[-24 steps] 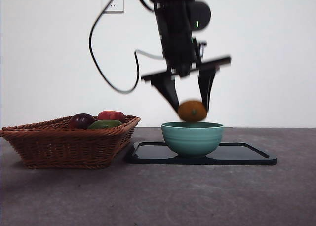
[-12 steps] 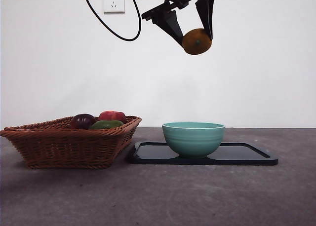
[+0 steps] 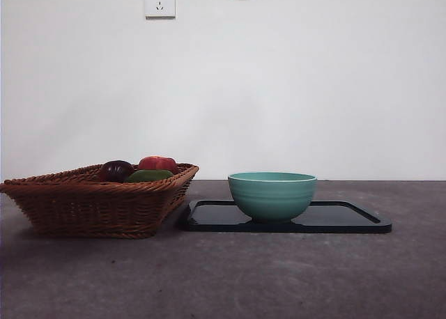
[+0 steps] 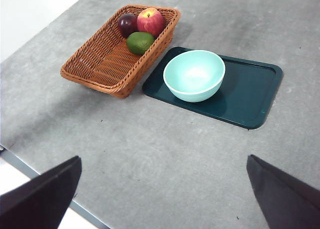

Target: Pick up the wifruite, put it on the bowl, pick up the plate, put it on desk

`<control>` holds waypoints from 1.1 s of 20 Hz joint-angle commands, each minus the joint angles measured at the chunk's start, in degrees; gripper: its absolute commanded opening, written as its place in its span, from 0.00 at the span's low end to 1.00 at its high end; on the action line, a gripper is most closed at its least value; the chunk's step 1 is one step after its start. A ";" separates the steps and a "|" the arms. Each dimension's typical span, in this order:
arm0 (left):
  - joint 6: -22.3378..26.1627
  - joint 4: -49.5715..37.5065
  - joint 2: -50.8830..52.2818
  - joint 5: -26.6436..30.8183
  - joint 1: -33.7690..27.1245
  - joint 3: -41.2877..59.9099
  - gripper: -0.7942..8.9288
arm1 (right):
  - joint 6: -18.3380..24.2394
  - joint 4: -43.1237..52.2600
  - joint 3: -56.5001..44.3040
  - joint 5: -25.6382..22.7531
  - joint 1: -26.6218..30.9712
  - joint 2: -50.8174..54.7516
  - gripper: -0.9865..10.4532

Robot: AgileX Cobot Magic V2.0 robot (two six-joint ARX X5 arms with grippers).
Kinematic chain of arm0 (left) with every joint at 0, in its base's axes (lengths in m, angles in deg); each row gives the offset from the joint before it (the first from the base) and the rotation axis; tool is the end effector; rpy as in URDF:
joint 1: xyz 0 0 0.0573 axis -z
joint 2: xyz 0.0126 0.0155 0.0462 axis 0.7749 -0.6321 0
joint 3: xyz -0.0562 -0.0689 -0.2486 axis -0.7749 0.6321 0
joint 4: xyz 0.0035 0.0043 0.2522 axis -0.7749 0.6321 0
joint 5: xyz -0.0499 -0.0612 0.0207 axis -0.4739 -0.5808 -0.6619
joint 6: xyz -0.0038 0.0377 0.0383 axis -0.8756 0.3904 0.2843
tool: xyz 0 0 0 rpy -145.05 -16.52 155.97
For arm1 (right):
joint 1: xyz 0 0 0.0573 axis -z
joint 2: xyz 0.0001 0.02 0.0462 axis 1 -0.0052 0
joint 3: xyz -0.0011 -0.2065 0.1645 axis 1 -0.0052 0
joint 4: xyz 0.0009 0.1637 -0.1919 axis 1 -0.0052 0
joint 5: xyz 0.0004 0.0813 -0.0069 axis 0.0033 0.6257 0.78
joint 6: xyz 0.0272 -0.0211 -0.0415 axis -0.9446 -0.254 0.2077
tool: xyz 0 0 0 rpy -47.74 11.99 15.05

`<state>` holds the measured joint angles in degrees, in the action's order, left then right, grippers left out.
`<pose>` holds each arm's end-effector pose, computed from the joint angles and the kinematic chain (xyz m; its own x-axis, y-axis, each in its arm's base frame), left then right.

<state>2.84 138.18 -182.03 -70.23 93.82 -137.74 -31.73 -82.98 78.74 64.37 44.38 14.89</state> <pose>0.2613 -0.2456 0.4503 0.4294 -0.4609 -0.7767 0.6095 0.7825 -0.1273 0.0335 0.0294 0.3395 0.6940 0.5472 -0.4680 -0.4773 0.8362 0.2700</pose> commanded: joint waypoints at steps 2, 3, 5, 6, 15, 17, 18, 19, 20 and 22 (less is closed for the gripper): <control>1.03 3.82 10.54 2.60 -0.22 13.79 0.24 | -0.96 0.59 0.44 -0.22 -0.42 -0.15 0.65; 1.01 3.80 13.66 3.76 -0.44 18.36 0.24 | -0.92 0.61 0.44 -0.20 -0.42 -0.13 0.65; 0.59 3.80 19.45 4.72 -1.31 27.04 0.24 | -0.74 0.96 0.44 -0.20 -0.42 -0.15 0.65; 0.37 3.80 22.03 4.72 -1.99 31.28 0.24 | -0.76 1.53 0.44 -0.20 -0.42 -0.15 0.65; -0.09 2.75 33.81 7.50 -13.25 56.17 0.24 | 0.15 5.42 0.44 0.28 -0.42 -0.15 0.65; -0.90 -5.68 34.56 7.39 -15.23 58.97 0.24 | 0.57 5.38 0.44 0.39 -0.42 -0.15 0.65; -1.16 -9.53 34.58 7.39 -15.87 60.35 0.24 | 0.57 5.35 0.44 0.63 -0.42 -0.15 0.65; -1.62 -12.50 34.25 7.37 -16.44 61.64 0.24 | 0.55 5.33 0.44 0.90 -0.42 -0.15 0.65; -1.64 -14.82 33.62 6.93 -16.92 62.80 0.24 | 0.55 5.33 0.44 1.20 -0.42 -0.15 0.65; -2.34 -18.75 31.43 6.56 -17.51 64.39 0.24 | 0.52 5.25 0.44 1.90 -0.42 -0.15 0.65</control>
<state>1.29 120.13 -149.42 -63.50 76.11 -72.85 -31.51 -78.28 78.74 66.12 44.38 14.89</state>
